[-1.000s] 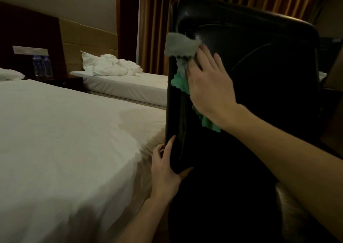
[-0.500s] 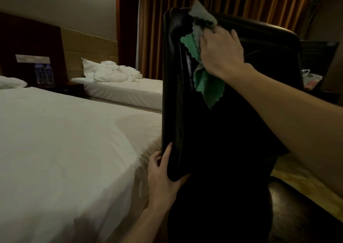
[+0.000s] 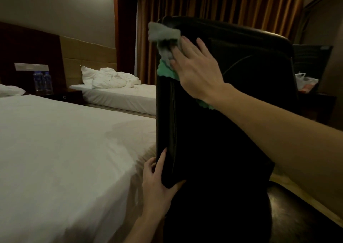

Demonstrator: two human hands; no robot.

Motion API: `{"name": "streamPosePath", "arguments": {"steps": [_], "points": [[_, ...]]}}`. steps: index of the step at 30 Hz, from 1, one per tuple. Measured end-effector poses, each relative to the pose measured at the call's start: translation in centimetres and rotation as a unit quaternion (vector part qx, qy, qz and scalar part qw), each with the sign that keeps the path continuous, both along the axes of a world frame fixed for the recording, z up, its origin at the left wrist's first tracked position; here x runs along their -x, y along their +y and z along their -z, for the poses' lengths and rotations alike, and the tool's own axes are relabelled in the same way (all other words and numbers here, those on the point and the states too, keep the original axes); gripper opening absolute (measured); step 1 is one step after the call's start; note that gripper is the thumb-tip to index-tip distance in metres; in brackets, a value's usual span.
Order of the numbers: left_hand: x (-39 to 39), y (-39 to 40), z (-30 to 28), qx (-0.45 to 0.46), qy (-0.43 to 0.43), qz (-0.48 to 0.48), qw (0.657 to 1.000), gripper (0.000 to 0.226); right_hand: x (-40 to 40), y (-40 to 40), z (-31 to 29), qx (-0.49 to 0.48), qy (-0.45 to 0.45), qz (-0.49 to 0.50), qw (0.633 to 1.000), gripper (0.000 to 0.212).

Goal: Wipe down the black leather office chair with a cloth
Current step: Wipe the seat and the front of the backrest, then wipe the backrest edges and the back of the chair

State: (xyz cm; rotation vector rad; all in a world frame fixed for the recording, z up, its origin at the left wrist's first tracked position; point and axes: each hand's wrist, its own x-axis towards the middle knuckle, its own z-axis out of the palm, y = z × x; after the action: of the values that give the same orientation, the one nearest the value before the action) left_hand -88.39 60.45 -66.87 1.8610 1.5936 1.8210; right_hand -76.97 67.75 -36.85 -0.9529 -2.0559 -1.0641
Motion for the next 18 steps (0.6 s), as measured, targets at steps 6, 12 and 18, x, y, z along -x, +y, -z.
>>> {"name": "streamPosePath", "arguments": {"steps": [6,12,18], "points": [[0.1,0.3,-0.4,0.000,-0.005,0.015,1.000,0.095,-8.2,4.6,-2.4,0.122,0.187,0.058,0.973,0.045],[-0.1,0.7,-0.2,-0.001,0.003,-0.007,1.000,0.097,-17.6,6.9,0.0,0.203,0.259,0.105,0.938,0.048],[0.0,0.3,-0.3,0.004,0.007,-0.019,1.000,0.095,-9.0,4.4,4.2,0.078,0.215,-0.056,0.972,0.037]]}}
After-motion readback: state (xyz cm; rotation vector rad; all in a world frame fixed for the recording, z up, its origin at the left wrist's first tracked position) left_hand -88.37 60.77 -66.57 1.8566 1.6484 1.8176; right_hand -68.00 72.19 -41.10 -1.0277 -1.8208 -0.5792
